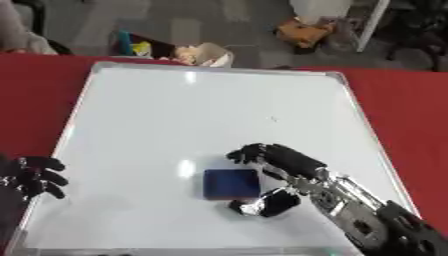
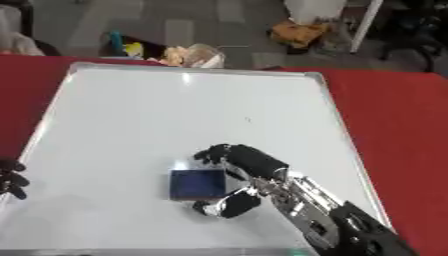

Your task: Wipe the whiteboard clean with a brush.

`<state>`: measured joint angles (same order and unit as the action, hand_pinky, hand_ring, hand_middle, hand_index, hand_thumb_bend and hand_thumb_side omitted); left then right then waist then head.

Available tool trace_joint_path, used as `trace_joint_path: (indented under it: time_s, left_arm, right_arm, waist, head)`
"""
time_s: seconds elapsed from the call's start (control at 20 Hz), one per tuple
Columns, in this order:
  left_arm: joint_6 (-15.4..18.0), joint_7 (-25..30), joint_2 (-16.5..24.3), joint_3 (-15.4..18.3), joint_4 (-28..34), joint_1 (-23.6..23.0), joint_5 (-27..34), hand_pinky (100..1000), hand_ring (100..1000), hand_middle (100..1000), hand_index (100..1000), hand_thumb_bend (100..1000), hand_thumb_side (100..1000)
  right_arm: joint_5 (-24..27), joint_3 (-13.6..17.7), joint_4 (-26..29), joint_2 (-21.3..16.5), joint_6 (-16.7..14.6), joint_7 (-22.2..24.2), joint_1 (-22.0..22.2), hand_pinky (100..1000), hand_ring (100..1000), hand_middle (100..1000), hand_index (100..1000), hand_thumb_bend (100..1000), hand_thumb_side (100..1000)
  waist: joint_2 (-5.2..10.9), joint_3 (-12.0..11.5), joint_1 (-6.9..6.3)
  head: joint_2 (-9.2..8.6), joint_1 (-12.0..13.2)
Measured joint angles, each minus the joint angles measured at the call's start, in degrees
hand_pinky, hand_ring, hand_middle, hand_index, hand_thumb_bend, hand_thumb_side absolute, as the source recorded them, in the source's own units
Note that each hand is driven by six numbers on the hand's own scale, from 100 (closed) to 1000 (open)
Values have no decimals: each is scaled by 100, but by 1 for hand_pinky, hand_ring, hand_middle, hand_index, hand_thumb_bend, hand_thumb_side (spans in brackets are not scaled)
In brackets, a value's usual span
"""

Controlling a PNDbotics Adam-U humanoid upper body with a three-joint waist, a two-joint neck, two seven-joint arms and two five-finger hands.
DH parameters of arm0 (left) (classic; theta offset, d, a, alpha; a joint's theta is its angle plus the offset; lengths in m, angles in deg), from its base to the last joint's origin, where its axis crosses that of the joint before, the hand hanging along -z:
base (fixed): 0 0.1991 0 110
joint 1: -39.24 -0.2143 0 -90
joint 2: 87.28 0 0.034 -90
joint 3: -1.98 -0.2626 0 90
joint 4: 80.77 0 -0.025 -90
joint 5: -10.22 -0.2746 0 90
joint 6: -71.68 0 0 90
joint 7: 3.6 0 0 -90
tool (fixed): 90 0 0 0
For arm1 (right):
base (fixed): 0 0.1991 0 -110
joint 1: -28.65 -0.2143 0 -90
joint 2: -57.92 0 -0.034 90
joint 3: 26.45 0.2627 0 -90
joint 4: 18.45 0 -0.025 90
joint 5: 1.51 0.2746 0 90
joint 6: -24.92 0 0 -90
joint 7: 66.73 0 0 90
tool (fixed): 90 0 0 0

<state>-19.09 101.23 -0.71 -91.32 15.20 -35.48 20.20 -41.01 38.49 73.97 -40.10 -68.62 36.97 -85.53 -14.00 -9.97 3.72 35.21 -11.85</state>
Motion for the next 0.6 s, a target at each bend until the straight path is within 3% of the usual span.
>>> trace_joint_path:
  time_s: [0.6]
  left_arm:
    - [2, 2, 0, 0, 28, 10, 0, 478, 550, 586, 661, 669, 935]
  right_arm:
    - [-32, 1, -63, 10, -65, -26, -34, 708, 702, 670, 917, 389, 486]
  waist:
    - [0, 13, -4]
  head:
    - [-1, -58]
